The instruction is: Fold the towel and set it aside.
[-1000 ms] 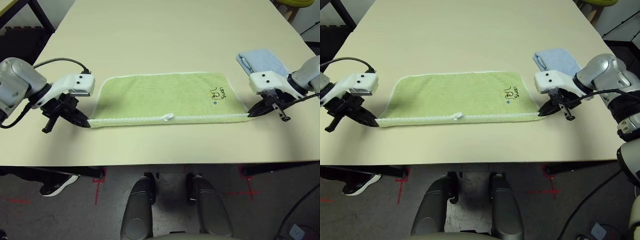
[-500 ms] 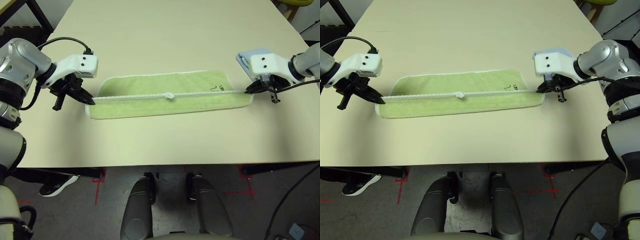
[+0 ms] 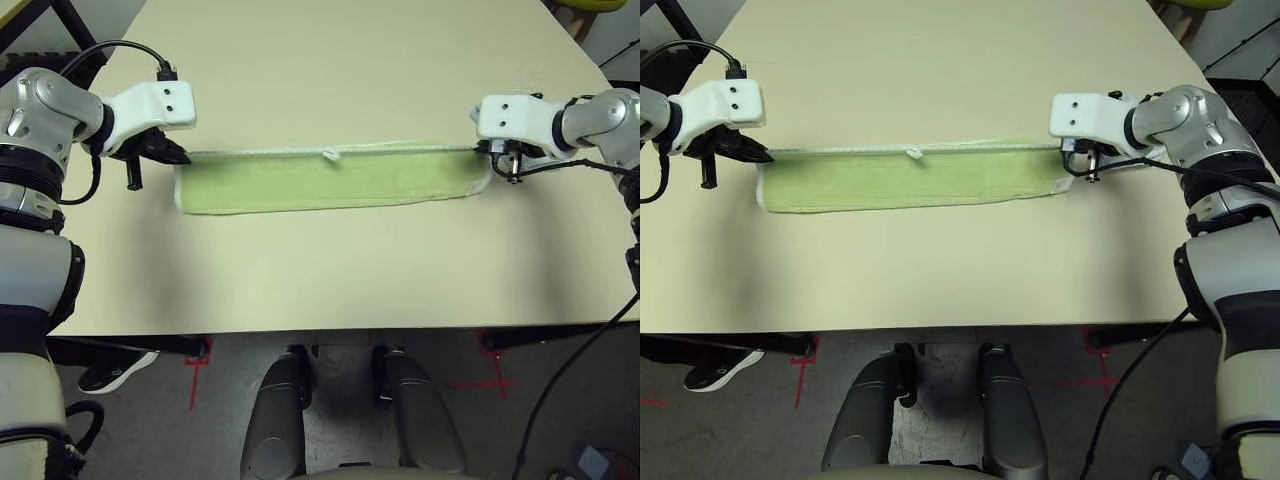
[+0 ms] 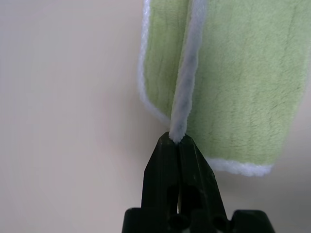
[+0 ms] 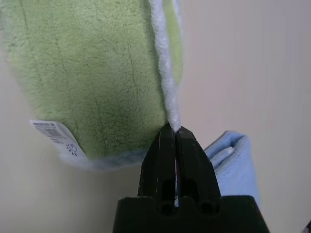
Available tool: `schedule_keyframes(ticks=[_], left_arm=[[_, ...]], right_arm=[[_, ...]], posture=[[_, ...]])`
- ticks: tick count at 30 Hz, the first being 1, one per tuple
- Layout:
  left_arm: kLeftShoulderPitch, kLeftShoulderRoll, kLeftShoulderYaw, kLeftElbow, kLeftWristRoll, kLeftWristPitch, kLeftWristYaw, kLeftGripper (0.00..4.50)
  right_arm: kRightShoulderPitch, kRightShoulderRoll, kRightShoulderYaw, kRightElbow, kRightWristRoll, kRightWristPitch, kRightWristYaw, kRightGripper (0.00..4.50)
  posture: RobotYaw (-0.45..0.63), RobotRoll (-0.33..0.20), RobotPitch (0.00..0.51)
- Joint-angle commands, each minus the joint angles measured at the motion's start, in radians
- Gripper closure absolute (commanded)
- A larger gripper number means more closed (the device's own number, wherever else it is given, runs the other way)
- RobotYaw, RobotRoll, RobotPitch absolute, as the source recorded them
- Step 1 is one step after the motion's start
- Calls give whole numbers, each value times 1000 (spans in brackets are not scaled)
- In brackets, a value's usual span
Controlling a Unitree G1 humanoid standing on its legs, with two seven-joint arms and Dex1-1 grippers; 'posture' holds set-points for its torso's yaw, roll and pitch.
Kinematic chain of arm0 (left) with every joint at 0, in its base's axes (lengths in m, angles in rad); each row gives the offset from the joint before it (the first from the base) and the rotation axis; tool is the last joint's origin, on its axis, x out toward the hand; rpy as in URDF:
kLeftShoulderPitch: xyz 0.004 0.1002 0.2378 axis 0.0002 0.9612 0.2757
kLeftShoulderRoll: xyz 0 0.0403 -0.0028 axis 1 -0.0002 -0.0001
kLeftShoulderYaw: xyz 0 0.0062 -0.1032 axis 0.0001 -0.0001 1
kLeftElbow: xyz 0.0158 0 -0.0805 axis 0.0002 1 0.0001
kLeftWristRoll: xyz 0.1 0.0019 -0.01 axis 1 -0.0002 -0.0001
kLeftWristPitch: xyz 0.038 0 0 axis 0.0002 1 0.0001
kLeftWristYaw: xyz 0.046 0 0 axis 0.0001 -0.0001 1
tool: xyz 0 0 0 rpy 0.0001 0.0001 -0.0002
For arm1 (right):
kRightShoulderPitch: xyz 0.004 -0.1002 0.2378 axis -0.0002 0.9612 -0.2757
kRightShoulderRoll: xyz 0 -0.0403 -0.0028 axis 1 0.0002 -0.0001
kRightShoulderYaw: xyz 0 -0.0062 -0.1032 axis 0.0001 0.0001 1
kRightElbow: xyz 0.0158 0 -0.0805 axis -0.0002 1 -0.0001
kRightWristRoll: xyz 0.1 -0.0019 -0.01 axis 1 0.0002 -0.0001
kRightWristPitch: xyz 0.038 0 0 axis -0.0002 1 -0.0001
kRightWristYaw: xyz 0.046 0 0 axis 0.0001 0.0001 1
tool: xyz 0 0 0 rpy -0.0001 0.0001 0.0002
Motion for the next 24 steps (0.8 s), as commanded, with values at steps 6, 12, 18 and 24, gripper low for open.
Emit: schedule_keyframes(ticks=[6,12,18,24], left_arm=[[28,-9,56,53,91,4,41,4481],[41,-29,90,56,114,1,59,4481],[45,-47,117,61,131,-2,87,4481],[51,-51,128,67,154,-10,131,4481]], right_arm=[[7,2,-33,54,-68,52,-84,4500],[8,20,-42,61,-84,64,-125,4500],[9,24,-47,62,-93,66,-140,4500],[13,30,-56,58,-96,68,-144,4500]], posture=[[-26,0,215],[-24,0,217],[-23,0,218],[-25,0,218]])
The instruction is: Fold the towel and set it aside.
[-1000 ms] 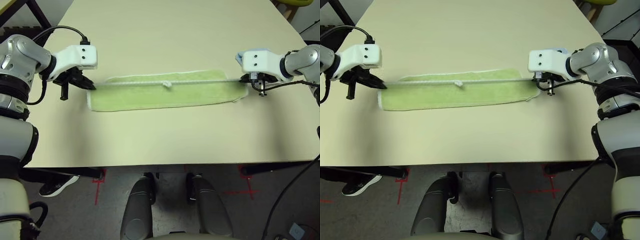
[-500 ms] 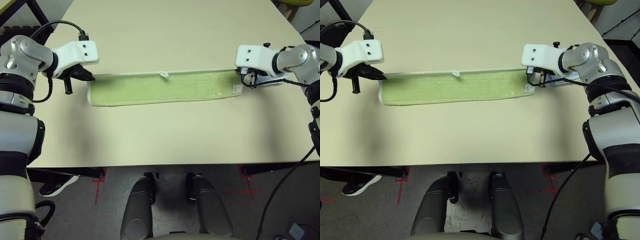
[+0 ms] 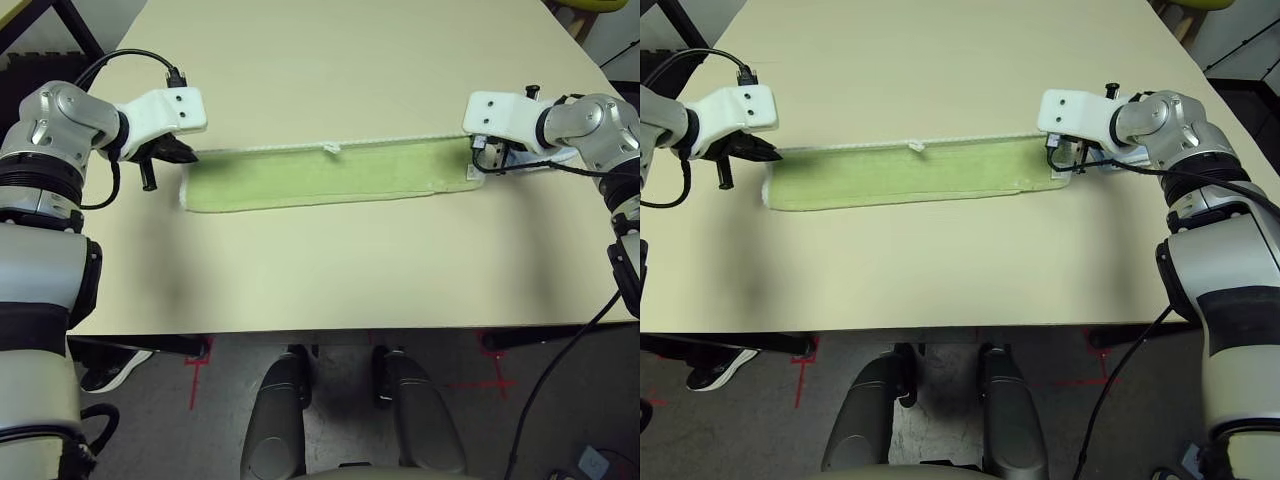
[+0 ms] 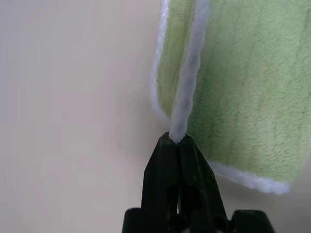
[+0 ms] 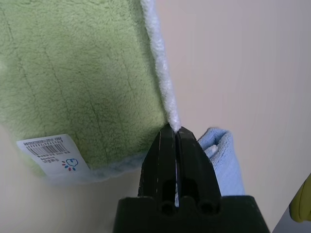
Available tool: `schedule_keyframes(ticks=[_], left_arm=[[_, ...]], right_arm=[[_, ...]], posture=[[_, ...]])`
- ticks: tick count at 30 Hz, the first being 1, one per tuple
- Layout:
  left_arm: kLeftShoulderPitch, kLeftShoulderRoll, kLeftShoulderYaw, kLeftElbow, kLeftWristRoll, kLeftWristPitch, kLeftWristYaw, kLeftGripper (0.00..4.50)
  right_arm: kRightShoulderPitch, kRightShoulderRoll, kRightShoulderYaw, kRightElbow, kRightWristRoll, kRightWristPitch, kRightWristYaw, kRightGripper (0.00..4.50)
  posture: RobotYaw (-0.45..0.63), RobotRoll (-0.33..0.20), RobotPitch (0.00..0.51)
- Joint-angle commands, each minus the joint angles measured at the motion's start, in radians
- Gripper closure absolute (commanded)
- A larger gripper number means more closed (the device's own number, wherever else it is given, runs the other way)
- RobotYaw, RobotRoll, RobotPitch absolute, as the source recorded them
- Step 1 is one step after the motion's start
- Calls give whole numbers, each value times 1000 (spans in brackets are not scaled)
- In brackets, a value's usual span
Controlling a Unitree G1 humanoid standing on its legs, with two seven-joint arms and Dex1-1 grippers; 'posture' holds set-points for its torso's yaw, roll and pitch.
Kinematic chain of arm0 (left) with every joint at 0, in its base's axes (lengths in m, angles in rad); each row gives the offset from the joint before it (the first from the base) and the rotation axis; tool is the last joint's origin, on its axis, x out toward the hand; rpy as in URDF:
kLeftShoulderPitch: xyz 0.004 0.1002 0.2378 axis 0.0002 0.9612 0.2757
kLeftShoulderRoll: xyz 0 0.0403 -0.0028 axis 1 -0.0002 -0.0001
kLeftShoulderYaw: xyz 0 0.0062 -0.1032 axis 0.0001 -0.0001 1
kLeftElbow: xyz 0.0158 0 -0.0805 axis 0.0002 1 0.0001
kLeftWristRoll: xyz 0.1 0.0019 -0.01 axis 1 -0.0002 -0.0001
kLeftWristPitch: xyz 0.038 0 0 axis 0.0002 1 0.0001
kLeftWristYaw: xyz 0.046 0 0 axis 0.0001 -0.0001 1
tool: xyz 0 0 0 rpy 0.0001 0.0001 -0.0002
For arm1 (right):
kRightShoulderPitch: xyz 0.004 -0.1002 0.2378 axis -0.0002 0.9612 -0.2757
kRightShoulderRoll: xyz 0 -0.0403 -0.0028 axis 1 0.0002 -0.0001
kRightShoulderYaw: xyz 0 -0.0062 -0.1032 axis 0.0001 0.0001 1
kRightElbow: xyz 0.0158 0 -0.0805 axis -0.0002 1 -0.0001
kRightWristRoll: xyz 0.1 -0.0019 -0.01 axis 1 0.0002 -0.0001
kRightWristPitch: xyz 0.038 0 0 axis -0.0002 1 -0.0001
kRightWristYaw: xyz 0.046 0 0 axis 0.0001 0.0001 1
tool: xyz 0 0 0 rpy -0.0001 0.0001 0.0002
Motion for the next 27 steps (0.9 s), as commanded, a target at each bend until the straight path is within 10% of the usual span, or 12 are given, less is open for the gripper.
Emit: schedule_keyframes(ticks=[1,3,14,16,27], left_arm=[[18,11,8,34,43,4,39,4495],[18,9,10,38,51,7,50,4500],[6,7,117,30,21,-44,194,787],[1,17,134,25,20,-48,183,80],[149,-98,506,-201,-473,253,-364,31]], right_arm=[[14,-11,-27,27,-13,24,-27,4238],[16,-5,-38,25,-11,22,-41,3767],[22,3,-100,-3,13,-24,-83,76],[19,4,-136,-8,40,-36,-120,0],[115,125,-554,-97,518,224,166,0]], posture=[[-26,0,220],[-26,0,221],[-25,0,225],[-24,0,225],[-29,0,226]])
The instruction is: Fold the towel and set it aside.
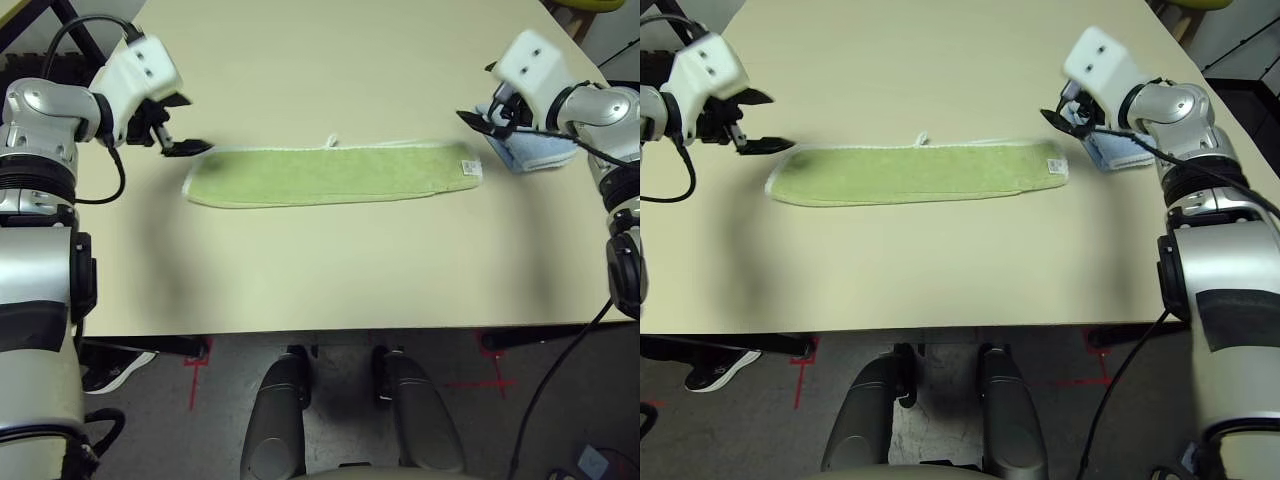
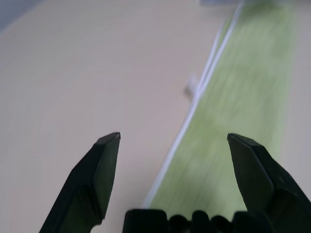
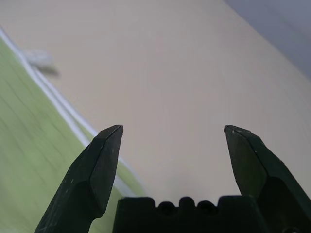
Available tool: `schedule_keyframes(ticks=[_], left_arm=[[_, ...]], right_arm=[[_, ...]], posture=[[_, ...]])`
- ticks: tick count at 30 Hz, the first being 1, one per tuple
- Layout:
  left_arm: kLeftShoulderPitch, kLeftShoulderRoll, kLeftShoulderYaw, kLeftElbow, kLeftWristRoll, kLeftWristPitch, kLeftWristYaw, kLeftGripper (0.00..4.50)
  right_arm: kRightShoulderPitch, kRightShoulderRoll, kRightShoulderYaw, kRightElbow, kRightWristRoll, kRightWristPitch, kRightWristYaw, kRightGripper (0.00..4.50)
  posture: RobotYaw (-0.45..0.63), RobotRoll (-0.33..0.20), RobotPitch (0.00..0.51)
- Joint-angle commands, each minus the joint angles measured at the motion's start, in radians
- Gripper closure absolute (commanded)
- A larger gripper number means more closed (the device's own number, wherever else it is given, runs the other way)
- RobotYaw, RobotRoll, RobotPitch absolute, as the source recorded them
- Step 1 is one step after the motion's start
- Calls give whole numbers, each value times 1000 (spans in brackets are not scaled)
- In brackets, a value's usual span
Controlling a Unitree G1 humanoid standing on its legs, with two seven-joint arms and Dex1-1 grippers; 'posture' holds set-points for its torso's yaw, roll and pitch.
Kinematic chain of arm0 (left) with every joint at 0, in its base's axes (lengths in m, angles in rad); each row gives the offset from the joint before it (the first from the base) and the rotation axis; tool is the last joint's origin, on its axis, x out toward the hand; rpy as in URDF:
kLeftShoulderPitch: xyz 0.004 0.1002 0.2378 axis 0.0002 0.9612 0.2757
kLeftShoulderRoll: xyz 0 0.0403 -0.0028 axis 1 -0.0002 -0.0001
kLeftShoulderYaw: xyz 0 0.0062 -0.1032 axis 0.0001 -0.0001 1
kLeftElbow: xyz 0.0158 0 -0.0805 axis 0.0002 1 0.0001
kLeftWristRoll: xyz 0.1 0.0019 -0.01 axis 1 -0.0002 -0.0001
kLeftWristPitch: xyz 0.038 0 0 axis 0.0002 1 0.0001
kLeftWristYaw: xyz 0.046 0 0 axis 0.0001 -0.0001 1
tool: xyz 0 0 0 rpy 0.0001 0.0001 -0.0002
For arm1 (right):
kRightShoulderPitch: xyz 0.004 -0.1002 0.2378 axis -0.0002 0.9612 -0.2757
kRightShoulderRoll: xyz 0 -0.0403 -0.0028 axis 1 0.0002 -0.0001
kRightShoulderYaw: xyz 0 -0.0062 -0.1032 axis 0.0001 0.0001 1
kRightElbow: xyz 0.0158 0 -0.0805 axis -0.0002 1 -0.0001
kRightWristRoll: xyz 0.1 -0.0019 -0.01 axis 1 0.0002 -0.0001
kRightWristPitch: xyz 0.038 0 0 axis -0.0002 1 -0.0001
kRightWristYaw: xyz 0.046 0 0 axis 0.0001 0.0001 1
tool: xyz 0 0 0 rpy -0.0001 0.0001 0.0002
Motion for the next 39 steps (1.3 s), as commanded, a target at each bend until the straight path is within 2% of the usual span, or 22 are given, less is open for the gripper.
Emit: schedule_keyframes(ticks=[1,8,13,20,27,32,39], left_arm=[[112,-11,27,-107,-77,96,-95,31],[200,-27,34,-153,-110,137,-115,31],[222,-29,26,-156,-114,135,-117,31],[285,-6,-23,-163,-59,16,-131,31],[300,-5,-34,-133,-30,-36,-73,31],[288,-23,-7,-129,-69,1,-65,31],[287,-40,19,-155,-114,52,-84,31]], right_arm=[[55,13,-84,-62,112,145,48,0],[102,64,-188,-177,253,430,1,0],[153,41,-200,-288,303,605,17,0],[322,-31,-242,-553,419,976,1,0],[513,-41,-389,-828,558,1272,-135,0],[617,-20,-484,-962,627,1394,-247,0],[621,59,-541,-987,651,1439,-418,0]], posture=[[-29,0,226],[-26,0,227],[-29,0,227],[-42,0,225],[-52,0,221],[-59,0,217],[-58,0,217]])
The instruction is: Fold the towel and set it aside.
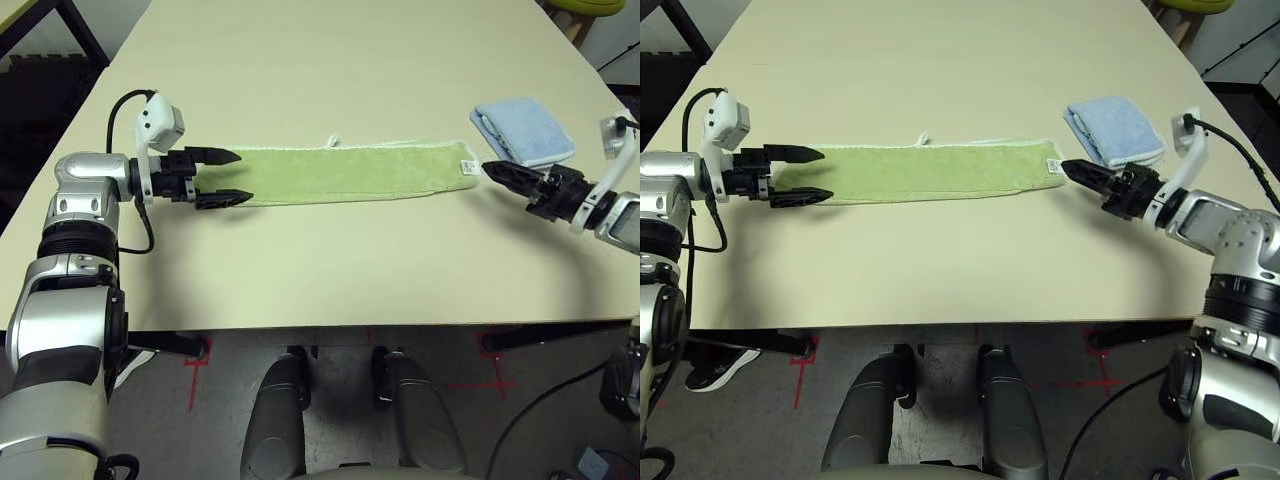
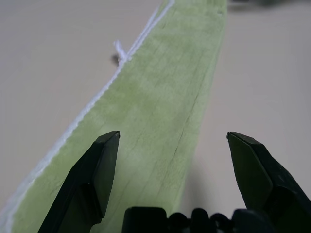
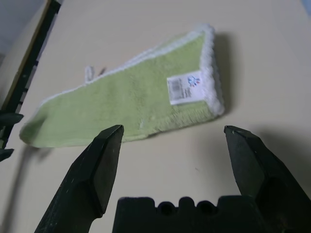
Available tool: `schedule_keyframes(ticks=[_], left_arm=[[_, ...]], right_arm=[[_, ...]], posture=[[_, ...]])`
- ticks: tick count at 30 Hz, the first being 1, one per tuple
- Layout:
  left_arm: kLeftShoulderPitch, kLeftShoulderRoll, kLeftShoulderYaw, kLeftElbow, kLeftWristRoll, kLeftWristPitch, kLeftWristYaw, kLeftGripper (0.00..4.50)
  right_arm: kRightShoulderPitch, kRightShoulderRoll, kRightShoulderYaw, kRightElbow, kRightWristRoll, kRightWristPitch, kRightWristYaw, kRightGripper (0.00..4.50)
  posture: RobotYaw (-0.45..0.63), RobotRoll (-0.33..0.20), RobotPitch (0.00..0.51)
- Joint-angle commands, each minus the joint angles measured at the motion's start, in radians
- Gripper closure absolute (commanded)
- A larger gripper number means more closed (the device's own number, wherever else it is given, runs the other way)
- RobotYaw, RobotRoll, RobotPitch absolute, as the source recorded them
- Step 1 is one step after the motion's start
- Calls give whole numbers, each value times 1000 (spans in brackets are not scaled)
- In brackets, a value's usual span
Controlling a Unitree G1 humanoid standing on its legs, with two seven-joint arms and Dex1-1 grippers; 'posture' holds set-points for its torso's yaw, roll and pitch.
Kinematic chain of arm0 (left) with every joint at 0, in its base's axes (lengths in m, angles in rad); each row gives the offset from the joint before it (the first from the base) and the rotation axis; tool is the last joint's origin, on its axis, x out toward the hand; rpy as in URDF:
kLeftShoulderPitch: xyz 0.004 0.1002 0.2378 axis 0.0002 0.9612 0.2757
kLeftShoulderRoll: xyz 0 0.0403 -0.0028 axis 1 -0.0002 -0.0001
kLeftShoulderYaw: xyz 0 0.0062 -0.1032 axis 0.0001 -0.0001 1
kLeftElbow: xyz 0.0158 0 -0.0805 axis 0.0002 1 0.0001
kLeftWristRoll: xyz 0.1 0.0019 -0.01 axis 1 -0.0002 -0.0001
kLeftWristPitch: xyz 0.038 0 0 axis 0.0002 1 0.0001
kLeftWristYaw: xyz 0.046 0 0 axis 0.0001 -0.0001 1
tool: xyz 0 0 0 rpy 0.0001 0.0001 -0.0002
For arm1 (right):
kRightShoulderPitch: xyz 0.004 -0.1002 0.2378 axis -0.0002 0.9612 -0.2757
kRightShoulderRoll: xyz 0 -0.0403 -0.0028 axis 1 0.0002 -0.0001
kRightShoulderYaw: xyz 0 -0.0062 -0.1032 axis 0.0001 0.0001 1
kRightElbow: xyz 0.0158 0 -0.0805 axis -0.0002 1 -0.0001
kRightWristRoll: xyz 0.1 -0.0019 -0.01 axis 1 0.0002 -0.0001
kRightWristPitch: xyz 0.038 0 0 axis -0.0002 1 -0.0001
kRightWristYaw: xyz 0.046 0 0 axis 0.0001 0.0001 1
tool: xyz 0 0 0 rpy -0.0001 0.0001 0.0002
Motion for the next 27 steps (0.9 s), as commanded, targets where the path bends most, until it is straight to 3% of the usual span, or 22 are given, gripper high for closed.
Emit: schedule_keyframes(ticks=[1,11,25,27], left_arm=[[-1,-8,27,-28,-39,38,-10,31],[24,-10,48,-100,-86,106,-11,31],[44,13,21,-115,-64,90,-31,31],[44,14,19,-112,-64,89,-33,0]], right_arm=[[-8,41,-33,-8,18,36,-98,0],[-61,163,-65,70,42,-2,-232,0],[-116,144,-42,212,38,-133,-279,0],[-117,150,-45,214,40,-142,-290,369]], posture=[[-55,0,219],[-38,0,219],[-39,0,220],[-39,0,220]])
